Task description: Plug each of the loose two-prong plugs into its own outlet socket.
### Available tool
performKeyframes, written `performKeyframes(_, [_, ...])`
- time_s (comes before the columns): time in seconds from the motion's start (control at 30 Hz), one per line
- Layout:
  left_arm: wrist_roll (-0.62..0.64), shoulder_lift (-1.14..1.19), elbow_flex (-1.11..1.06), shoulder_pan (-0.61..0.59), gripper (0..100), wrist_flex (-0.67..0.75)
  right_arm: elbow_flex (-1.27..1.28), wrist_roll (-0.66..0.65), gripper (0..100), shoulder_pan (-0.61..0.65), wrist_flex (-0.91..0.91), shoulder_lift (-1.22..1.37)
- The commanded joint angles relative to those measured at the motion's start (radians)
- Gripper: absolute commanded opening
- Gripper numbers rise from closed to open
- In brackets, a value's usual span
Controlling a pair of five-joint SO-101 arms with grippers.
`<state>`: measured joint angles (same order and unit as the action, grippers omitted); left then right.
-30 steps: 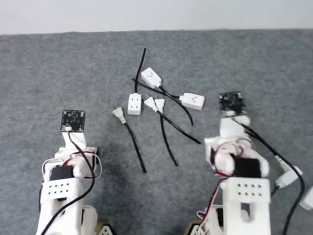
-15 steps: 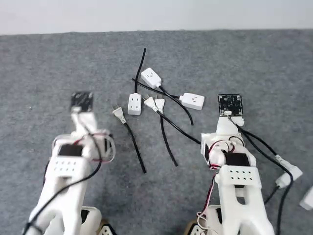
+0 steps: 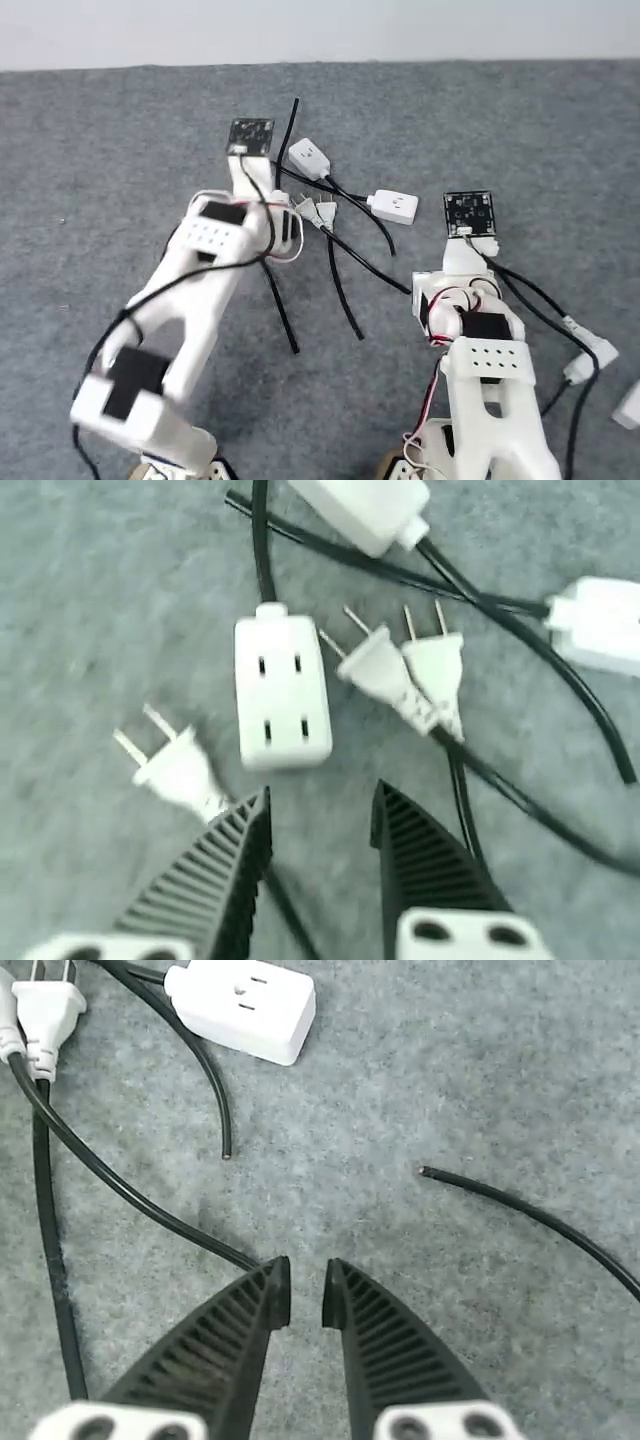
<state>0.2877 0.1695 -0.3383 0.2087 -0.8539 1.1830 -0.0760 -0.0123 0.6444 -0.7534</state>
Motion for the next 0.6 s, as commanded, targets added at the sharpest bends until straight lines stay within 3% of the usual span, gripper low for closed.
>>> performKeyframes(0.0, [0.008,0.11,0.162,0.012,16,-0.003,-0.006,-0.015,5.8,-0.002,-0.022,0.002])
performKeyframes(0.3, [0.009,0.353,0.424,-0.025,16,-0.008,-0.006,-0.017,5.8,0.045,0.002,-0.005])
performKeyframes(0.57, [0.006,0.379,0.504,-0.074,16,-0.089,-0.008,-0.017,5.8,0.058,0.005,-0.005])
